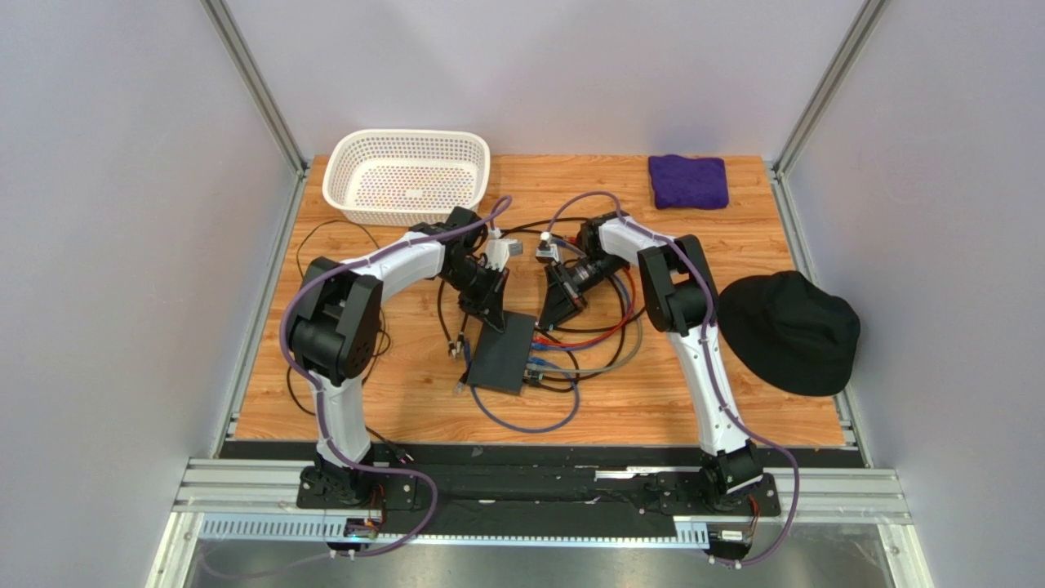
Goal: Pull the plug from the switch port
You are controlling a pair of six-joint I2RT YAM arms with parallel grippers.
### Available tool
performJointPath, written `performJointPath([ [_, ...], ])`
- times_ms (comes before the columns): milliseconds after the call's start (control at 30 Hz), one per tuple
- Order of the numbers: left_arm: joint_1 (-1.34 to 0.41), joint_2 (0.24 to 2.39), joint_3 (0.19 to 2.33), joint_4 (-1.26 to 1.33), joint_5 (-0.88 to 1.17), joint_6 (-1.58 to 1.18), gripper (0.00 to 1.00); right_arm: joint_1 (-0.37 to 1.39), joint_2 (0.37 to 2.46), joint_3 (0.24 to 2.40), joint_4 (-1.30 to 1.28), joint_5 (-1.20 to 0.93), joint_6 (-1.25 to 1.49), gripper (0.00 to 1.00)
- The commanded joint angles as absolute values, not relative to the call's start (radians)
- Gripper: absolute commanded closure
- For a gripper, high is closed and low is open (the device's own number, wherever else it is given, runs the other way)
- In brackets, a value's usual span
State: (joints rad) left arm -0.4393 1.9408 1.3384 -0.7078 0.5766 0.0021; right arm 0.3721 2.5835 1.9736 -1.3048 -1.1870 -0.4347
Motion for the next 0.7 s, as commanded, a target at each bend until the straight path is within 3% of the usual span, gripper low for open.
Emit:
performJointPath([
  [0,-0.446,2.014,1.27,-0.67,0.327,0.077,1.0,0.4,2.547,1.902,-1.218,-1.051,-0.424,1.0],
  [167,-0.449,2.006,1.261,-0.67,0.328,0.084,1.0,0.388,2.476,1.798,-1.117,-1.04,-0.417,1.0],
  [367,-0.453,2.003,1.259,-0.669,0.327,0.089,1.0,0.388,2.611,1.994,-1.402,-1.085,-0.592,1.0],
  [667,-0.454,1.985,1.243,-0.664,0.33,0.095,1.0,0.355,2.497,1.918,-1.39,-1.057,-0.623,1.0],
])
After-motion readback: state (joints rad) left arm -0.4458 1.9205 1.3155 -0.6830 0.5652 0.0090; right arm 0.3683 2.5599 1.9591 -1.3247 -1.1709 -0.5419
